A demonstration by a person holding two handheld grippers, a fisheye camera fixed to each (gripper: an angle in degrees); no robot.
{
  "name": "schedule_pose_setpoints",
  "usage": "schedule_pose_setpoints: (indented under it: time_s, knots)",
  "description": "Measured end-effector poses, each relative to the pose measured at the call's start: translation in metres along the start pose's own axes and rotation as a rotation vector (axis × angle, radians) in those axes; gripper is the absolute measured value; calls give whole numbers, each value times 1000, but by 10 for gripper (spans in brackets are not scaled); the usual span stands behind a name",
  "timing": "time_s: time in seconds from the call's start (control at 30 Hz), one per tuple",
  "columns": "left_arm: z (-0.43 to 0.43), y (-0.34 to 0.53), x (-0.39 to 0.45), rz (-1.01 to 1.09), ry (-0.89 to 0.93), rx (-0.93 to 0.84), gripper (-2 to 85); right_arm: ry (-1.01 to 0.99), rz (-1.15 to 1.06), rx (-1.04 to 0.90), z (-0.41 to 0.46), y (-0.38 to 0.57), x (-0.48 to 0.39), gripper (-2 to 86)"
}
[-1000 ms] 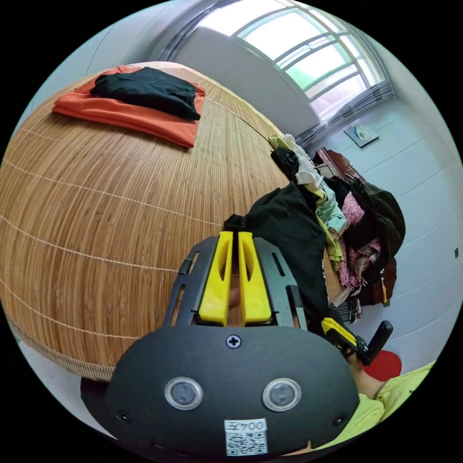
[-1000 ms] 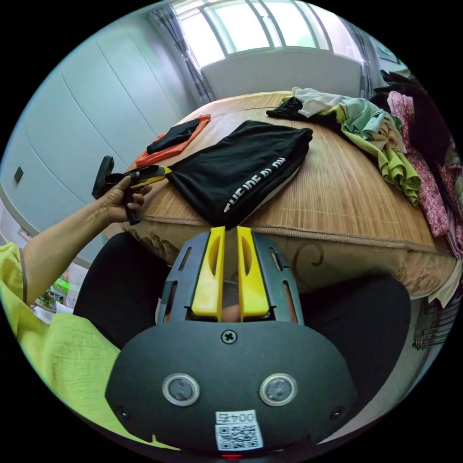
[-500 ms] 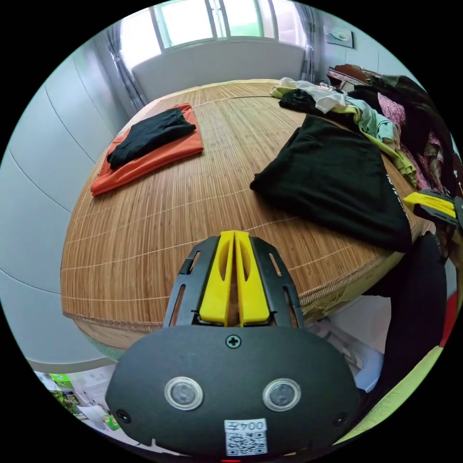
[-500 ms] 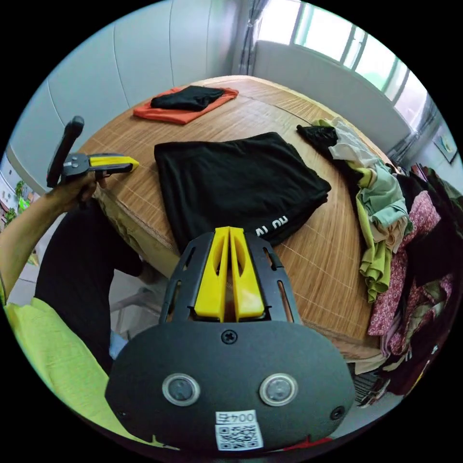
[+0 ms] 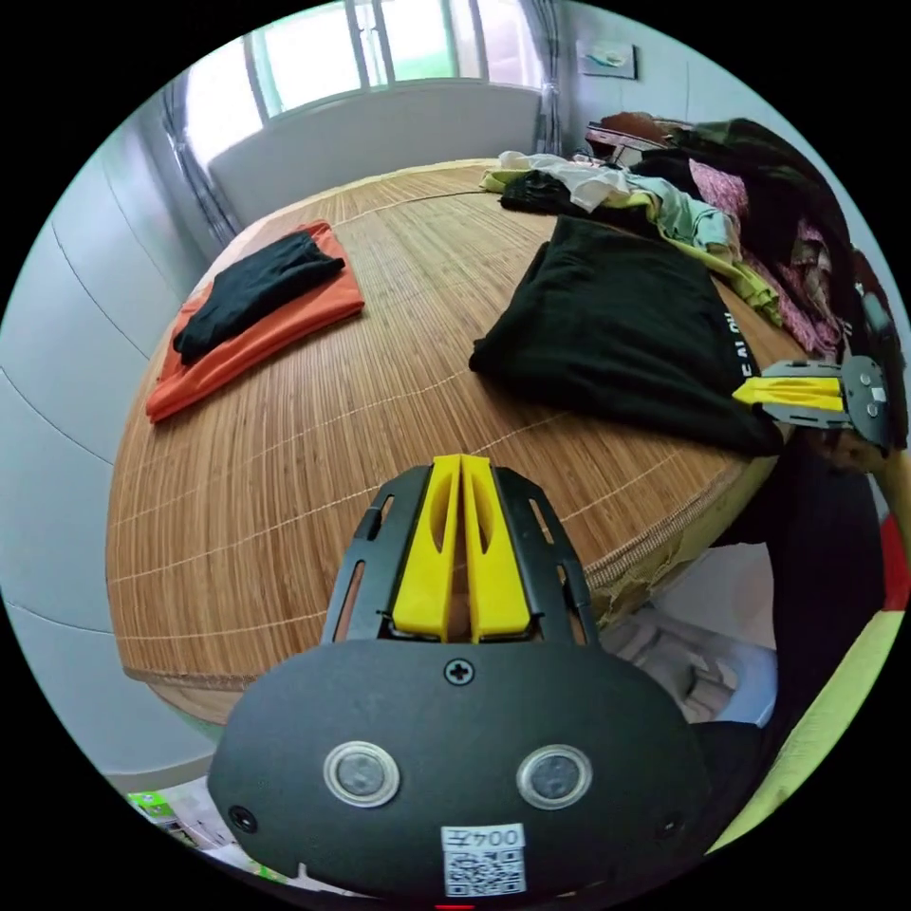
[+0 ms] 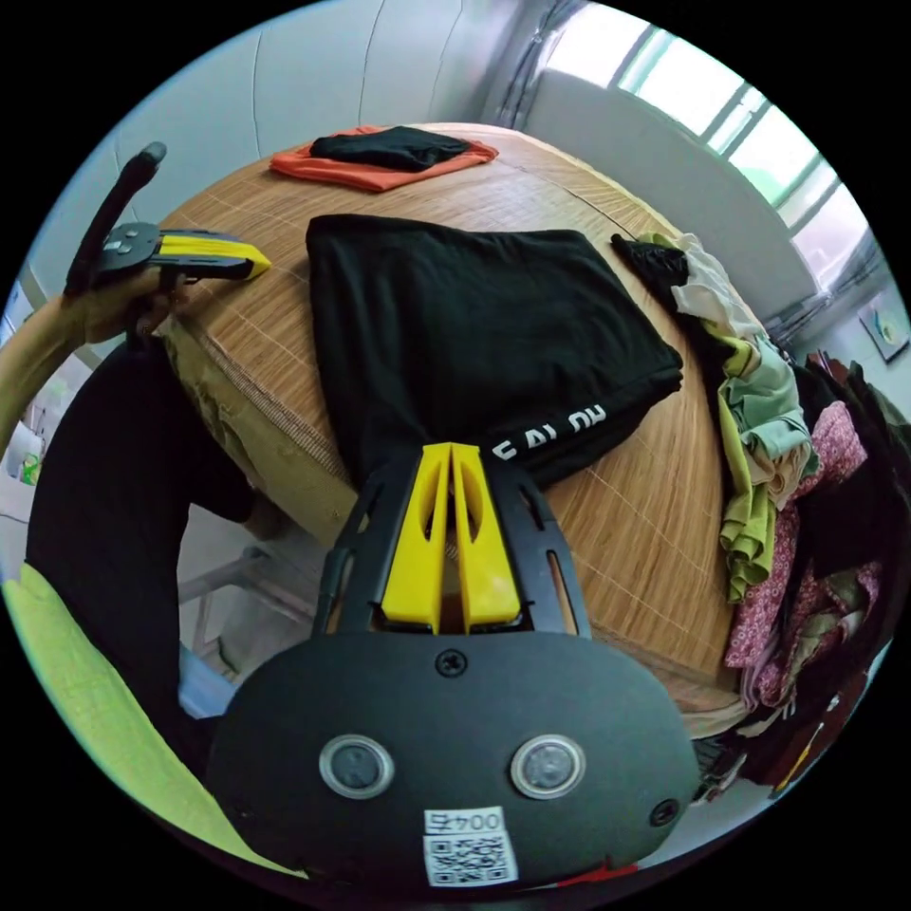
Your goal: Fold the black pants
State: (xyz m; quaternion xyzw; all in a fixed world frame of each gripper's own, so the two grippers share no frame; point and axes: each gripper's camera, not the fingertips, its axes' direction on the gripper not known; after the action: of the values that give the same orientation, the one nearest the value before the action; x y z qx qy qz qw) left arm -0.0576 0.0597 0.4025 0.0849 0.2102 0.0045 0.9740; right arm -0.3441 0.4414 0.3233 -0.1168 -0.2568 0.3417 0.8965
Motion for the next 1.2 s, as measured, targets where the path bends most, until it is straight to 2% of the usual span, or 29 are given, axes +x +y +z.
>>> schedule_pose_setpoints:
  time_s: [0.1, 0.17, 0.27, 0.37, 0.5, 0.57, 0.67, 0.73, 0.87, 0.97, 1.07, 1.2]
  knots:
    - [-4, 3, -29, -174, 179, 6, 8, -53, 39, 66, -10, 13, 12, 10]
    - [-18, 5, -40, -218, 266, 79, 11, -140, 155, 149, -35, 27, 39, 60]
    - [-48, -6, -29, -159, 245, 178, 21, -230, 234, 218, -57, 53, 60, 92]
    - [-55, -35, 9, -28, 255, 202, 36, -255, 168, 227, -58, 55, 48, 101]
    - [-23, -78, 66, 113, 164, 82, 66, -226, 70, 188, -50, 39, 21, 112]
    - [8, -89, 74, 120, 76, -60, 69, -194, 50, 74, -26, 38, 13, 114]
    - [13, -97, 68, 73, 100, -65, 65, -213, 59, 95, -29, 50, 18, 115]
    - [-5, -98, 64, 45, 127, -3, 61, -221, 59, 136, -42, 55, 21, 115]
    - [-20, -86, 54, -21, 175, 27, 53, -168, 5, 175, -52, 61, 11, 110]
    - [3, -79, 62, 30, 103, -106, 43, -155, -22, 83, -27, 58, 3, 97]
    - [2, -81, 62, -24, 127, -92, 37, -168, -4, 101, -31, 61, 7, 95]
    - [3, -84, 73, 16, 86, -98, 34, -154, 0, 165, -55, 53, 7, 99]
